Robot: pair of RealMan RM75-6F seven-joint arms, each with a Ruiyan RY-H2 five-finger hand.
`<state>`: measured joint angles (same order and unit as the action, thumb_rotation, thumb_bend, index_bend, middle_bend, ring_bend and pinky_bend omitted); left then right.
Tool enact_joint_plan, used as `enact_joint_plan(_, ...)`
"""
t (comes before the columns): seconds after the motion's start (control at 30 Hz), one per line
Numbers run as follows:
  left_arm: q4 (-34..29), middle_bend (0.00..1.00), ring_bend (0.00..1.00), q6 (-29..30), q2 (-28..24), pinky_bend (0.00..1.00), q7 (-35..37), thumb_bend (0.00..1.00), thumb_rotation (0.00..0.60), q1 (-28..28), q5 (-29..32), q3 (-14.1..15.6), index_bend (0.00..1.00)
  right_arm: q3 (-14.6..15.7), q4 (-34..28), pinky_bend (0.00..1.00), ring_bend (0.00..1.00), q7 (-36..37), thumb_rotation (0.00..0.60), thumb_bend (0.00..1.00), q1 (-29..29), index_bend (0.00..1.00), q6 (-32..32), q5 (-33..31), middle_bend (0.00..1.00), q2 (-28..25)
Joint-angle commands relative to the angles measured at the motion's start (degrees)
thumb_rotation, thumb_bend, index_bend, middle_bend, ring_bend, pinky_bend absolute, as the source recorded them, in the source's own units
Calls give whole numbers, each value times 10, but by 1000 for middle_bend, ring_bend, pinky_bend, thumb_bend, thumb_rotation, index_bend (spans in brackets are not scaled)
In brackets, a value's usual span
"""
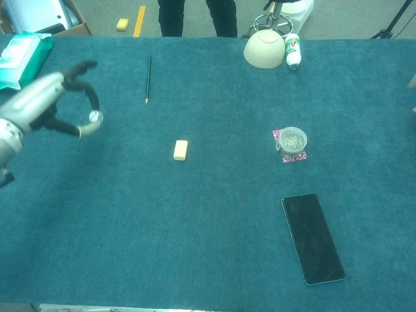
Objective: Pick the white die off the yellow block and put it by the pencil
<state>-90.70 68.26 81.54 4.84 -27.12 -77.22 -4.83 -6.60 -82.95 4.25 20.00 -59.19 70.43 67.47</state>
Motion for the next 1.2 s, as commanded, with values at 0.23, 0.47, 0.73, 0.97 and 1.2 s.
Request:
enact_joint_plan(0.23,-127,0,0,39,-94,136,22,293,600,26,-1,-24,253,2,0,259,242,10,600,210,-6,418,-4,3,353,-5)
enact_joint_plan(0.47,-83,0,0,54,-91,136,122,281,600,55,-7,-19,286,4,2,259,243,17,600,210,-2,418,5,12,353,-3)
enact_joint_plan(0.73,-58,31,0,89,-75,136,104,280,600,78,-45,0,375,8,16,260,242,24,600,209,-3,418,11,11,353,10)
enact_joint_plan(0.97,-35,73,0,121,-59,137,74,281,600,95,-80,14,426,8,11,259,242,29,600,209,-9,418,1,14,353,1)
enact_joint_plan(1.2,10,136,16,172,-40,163,68,281,600,115,-126,23,474,11,5,260,242,40,600,210,-16,418,-6,24,353,-6)
